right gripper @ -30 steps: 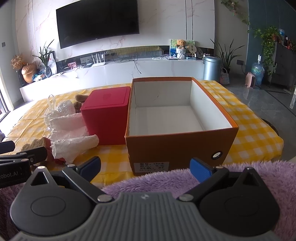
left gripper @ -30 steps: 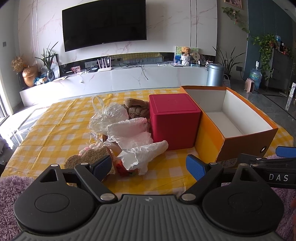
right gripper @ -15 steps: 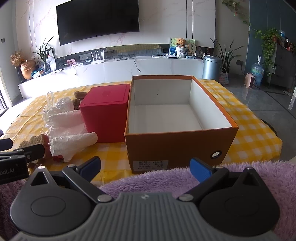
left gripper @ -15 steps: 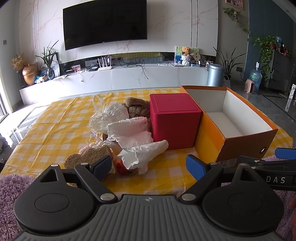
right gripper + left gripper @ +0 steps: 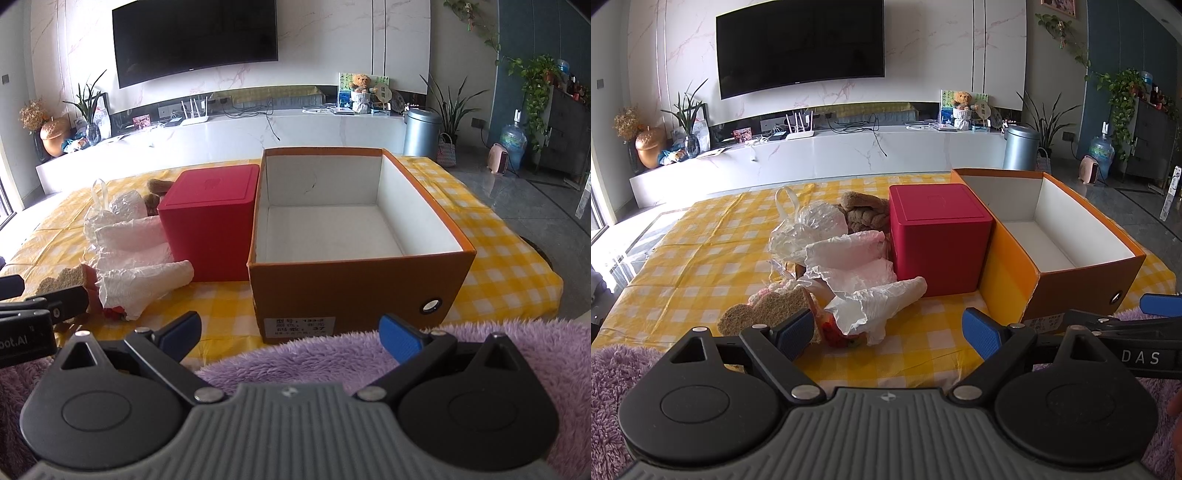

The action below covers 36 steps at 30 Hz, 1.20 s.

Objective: Organize soft objects

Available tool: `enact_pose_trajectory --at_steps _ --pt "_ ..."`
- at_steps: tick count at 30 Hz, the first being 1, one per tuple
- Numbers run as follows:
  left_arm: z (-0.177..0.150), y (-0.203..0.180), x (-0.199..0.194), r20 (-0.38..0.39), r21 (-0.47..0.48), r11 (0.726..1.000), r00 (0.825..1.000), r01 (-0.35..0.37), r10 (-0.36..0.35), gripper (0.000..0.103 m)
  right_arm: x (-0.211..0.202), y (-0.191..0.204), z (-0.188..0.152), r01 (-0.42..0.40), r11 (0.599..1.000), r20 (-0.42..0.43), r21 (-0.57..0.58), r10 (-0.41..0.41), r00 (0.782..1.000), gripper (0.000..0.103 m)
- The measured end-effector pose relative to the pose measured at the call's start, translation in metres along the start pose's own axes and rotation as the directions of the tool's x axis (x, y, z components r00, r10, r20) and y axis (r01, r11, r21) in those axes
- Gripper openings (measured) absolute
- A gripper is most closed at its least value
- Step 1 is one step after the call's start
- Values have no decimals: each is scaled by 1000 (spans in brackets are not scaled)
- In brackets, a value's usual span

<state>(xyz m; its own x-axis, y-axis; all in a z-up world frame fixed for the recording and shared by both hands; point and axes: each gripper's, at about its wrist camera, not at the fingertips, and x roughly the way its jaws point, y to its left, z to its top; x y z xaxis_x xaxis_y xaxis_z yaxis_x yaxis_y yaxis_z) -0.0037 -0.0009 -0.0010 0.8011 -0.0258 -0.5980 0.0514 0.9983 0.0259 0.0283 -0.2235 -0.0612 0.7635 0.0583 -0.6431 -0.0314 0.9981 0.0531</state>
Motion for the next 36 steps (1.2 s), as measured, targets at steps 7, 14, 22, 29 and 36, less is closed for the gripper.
enact_pose_trajectory --at_steps 7,14,22,29,36 --pt "0 0 0 0 0 1000 1000 1 -1 103 0 0 0 0 1000 -1 0 0 1000 100" --pt "0 0 0 1 1 1000 1000 0 0 103 0 -1 -1 0 1000 -1 0 0 1000 100" --pt "0 0 0 0 0 1000 1000 1 -1 103 0 -1 0 0 1000 -2 0 0 1000 100" --pt "0 1 0 1 2 1000 1000 3 -3 103 -1 -1 -1 -5 1000 2 -5 5 1000 100" --pt "9 15 -1 -32 0 996 996 88 -88 83 -5 3 3 -96 995 -4 -12 96 995 87"
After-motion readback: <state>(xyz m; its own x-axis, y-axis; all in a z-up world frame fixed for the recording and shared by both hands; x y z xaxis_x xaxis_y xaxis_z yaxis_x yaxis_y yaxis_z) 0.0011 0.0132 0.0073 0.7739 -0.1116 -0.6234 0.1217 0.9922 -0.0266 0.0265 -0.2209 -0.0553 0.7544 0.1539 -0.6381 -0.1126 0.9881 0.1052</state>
